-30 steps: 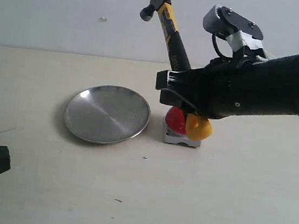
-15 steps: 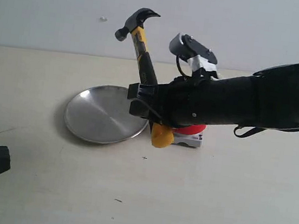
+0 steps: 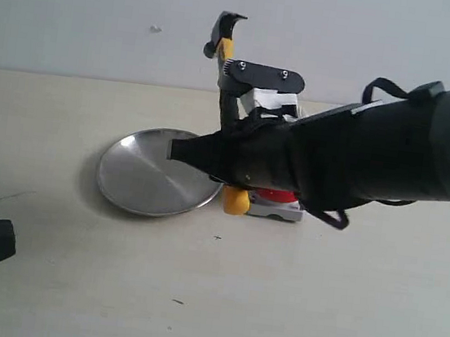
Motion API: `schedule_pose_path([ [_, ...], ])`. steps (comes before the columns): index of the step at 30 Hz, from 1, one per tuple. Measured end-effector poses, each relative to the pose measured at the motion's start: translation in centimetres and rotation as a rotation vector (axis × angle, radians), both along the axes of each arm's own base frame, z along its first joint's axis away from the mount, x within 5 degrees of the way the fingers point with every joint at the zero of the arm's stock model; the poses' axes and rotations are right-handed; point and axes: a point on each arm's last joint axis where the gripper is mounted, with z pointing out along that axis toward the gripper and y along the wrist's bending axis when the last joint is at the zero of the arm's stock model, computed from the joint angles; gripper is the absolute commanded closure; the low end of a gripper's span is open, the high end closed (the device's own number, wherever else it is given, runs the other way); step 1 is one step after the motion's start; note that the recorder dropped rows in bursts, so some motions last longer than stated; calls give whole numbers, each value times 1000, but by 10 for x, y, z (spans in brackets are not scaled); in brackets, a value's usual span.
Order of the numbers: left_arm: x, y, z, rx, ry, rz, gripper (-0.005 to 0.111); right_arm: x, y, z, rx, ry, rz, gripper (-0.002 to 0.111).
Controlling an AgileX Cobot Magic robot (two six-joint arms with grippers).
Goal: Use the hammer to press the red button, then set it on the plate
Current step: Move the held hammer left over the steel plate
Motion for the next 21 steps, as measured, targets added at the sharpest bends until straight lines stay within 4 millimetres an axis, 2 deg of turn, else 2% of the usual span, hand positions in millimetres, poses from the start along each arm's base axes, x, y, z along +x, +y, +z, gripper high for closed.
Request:
schedule_pose_path([
  [4, 0, 0, 0, 0, 0, 0, 107, -7, 15, 11, 20, -161, -86, 108],
  [6, 0, 0, 0, 0, 0, 0, 107, -8, 24, 17, 113, -226, -75, 108],
  [9, 0, 0, 0, 0, 0, 0, 107, -9, 35, 19, 263, -232, -40, 108],
  [14, 0, 0, 0, 0, 0, 0, 107, -11, 47, -1, 348, -140, 22, 108],
  [21, 0, 0, 0, 0, 0, 0, 107, -10, 53, -27, 430, -12, 0, 108],
])
